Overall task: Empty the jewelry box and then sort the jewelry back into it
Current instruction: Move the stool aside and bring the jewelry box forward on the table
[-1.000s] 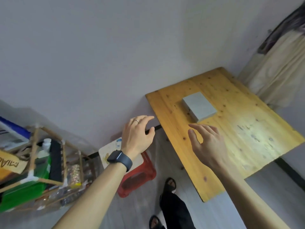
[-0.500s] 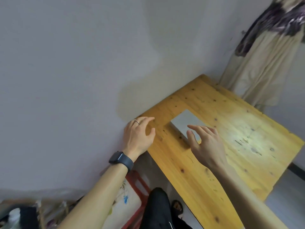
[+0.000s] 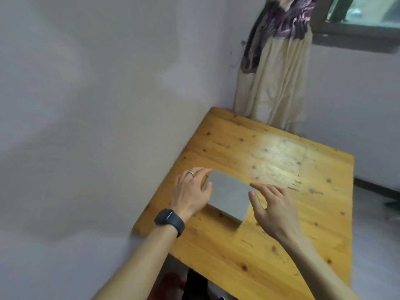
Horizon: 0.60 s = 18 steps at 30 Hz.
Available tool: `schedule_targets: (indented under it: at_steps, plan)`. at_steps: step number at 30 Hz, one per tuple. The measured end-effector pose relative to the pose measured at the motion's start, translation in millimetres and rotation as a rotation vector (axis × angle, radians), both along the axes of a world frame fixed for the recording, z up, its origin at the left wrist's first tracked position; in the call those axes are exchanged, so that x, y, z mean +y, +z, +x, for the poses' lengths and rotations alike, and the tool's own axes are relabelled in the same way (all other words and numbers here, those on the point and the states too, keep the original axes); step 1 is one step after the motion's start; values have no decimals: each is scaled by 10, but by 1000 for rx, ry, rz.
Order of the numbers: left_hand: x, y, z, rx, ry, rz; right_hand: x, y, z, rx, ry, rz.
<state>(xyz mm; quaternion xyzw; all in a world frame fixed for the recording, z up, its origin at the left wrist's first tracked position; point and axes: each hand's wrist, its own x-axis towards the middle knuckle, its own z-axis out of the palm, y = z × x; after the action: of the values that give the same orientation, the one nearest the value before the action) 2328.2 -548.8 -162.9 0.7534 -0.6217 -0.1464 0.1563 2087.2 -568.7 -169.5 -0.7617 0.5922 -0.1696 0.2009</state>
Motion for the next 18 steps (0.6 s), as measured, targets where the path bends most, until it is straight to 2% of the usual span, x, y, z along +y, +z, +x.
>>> schedule_targets:
  at_steps: [9, 18]
  plan:
    - [-867, -625, 275, 52, -309, 177, -138, -492, 348, 53, -274, 175]
    - [-975, -1654, 412, 129, -370, 282, -159, -1554, 489, -19, -319, 286]
